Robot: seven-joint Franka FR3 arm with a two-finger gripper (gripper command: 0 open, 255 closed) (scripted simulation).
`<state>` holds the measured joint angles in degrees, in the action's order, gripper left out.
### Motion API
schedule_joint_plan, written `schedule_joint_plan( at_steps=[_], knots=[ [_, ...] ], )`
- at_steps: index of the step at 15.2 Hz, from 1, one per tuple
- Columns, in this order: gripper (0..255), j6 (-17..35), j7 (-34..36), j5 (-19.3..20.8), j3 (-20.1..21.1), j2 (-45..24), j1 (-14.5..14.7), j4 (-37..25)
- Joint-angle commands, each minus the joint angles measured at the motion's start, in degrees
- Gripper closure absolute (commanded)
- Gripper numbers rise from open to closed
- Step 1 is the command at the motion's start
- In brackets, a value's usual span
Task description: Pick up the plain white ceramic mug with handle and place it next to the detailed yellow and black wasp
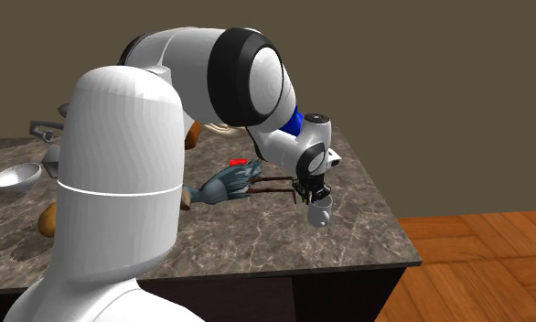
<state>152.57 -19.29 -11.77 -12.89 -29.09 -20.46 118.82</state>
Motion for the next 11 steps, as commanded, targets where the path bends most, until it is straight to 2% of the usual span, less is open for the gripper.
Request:
schedule_joint_plan(
  at_steps=[1, 6, 11],
  knots=[
    [255, 0.00, 0.00, 0.00, 0.00, 0.00, 0.00, 0.00],
    [255, 0.01, 0.00, 0.00, 0.00, -0.01, -0.01, -0.01],
    [255, -2.80, 0.87, 1.26, -1.08, 3.18, 0.82, 0.35]
  ],
)
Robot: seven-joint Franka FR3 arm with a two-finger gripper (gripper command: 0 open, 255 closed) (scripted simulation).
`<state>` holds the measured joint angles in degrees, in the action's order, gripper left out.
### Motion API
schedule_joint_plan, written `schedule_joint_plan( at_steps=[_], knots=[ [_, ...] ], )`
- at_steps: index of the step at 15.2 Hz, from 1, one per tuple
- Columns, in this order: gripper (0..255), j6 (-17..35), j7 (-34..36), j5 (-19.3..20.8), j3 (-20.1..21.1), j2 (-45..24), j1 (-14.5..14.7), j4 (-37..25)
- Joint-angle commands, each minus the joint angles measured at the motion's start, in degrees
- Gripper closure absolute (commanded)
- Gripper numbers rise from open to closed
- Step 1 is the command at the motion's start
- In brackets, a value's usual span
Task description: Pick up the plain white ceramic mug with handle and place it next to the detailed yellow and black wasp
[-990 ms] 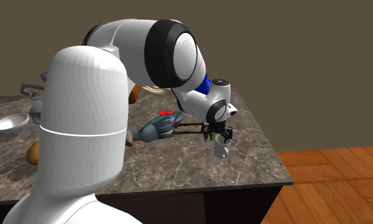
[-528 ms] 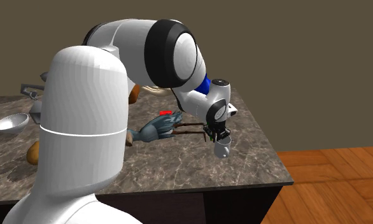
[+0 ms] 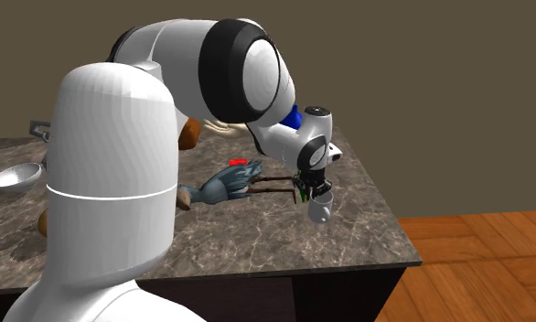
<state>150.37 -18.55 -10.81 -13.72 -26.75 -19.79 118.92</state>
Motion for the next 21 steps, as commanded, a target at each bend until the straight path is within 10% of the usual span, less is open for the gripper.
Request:
schedule_joint_plan(
  at_steps=[1, 21],
  knots=[
    [255, -1.18, 0.31, 0.56, -0.46, 1.46, 0.30, 0.28],
    [255, -13.70, 3.69, 5.65, -3.27, 12.38, 2.42, -1.69]
  ],
)
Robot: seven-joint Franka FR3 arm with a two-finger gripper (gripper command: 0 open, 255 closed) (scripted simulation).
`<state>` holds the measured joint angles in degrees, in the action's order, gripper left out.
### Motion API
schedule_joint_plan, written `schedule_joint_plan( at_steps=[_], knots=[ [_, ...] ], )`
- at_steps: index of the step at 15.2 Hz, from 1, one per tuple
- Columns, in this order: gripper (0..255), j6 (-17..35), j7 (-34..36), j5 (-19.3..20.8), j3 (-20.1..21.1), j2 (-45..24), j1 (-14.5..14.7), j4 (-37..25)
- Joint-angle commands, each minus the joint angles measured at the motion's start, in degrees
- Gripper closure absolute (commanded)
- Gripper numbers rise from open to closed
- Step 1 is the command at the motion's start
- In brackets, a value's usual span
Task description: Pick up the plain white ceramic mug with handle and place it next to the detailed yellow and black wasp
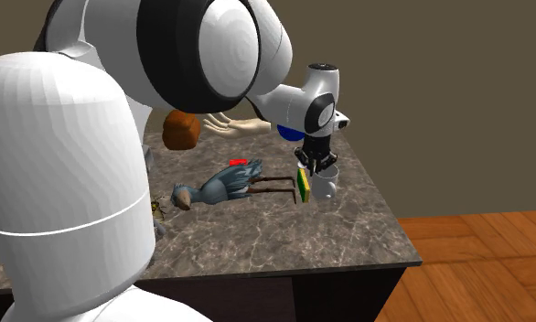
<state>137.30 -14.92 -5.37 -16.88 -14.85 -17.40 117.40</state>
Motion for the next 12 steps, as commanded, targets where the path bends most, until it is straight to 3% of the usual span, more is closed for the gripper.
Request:
schedule_joint_plan(
  at_steps=[1, 8, 12],
  knots=[
    [255, -1.30, 0.21, 0.42, -0.18, 0.93, 0.08, -0.40],
    [255, -5.48, 1.00, 1.64, -0.56, 3.54, 0.39, -2.10],
    [255, -3.85, 7.13, 4.34, 0.79, 8.40, 3.80, 4.15]
  ],
)
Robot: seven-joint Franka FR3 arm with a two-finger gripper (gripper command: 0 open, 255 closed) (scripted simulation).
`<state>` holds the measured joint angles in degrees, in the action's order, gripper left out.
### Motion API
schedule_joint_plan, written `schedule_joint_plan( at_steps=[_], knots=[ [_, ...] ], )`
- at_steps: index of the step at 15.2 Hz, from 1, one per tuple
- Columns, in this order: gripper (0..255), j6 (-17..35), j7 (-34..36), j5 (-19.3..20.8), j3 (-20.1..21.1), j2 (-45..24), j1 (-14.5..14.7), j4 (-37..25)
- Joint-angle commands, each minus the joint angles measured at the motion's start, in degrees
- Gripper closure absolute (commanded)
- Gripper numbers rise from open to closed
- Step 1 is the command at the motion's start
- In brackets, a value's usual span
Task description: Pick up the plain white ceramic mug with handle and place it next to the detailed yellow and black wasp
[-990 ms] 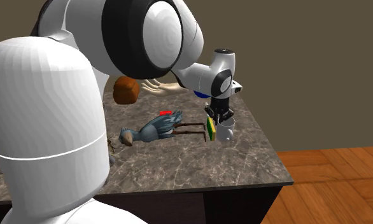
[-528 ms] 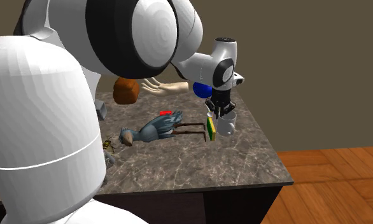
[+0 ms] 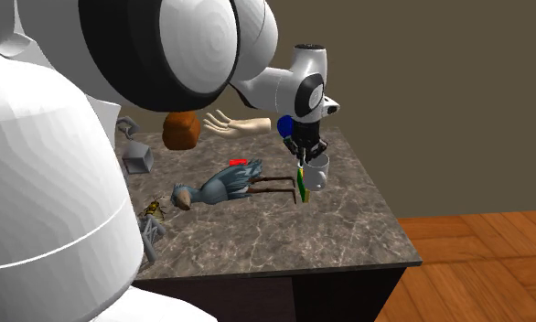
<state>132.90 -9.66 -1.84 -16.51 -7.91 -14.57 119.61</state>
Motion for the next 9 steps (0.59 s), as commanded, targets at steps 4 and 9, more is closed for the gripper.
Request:
schedule_joint_plan(
  at_steps=[4, 9],
  knots=[
    [255, 1.59, 8.30, 3.20, 2.43, 5.66, 3.97, 7.11],
    [255, 2.21, 16.46, 5.41, 5.75, 9.87, 7.34, 12.10]
  ],
)
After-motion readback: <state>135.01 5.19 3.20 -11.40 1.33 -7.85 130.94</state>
